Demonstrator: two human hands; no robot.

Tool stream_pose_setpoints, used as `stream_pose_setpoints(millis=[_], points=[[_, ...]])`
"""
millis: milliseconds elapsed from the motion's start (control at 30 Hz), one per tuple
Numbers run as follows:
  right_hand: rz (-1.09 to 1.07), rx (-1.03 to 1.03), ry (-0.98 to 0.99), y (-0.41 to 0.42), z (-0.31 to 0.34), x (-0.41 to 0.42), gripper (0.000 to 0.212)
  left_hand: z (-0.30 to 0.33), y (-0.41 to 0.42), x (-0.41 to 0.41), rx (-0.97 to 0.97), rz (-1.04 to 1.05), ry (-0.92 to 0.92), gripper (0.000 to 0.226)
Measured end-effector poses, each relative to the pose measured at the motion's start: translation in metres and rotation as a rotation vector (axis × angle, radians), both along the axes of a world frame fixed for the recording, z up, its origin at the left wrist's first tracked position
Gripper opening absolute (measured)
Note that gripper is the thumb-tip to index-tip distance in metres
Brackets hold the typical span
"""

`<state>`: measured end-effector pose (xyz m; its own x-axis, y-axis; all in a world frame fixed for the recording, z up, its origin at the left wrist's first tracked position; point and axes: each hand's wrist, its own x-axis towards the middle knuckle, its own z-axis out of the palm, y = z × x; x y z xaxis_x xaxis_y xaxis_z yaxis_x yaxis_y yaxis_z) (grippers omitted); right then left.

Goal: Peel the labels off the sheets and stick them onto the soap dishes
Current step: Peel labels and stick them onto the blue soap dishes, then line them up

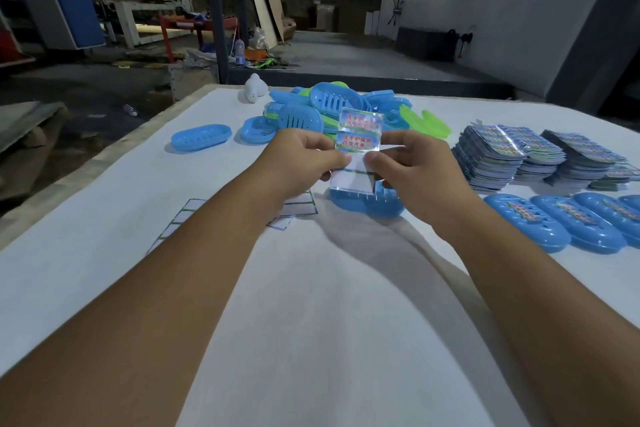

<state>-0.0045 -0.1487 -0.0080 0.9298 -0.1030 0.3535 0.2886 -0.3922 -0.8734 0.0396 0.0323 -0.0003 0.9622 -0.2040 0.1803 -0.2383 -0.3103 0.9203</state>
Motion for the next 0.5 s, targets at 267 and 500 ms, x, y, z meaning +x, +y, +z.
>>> stream_pose_setpoints(millis=[267, 500], points=[[-0.008, 0.082, -0.004, -0.0029, 0.0008, 0.0008, 0.028, 0.0058, -0.0009, -0.0037, 0.011, 0.087, -0.052, 0.019], [-0.005, 0.101, 0.035, -0.0024, 0.0013, 0.0007, 0.025, 0.0057, -0.0011, -0.0059, 0.056, 0.073, -0.079, 0.023]])
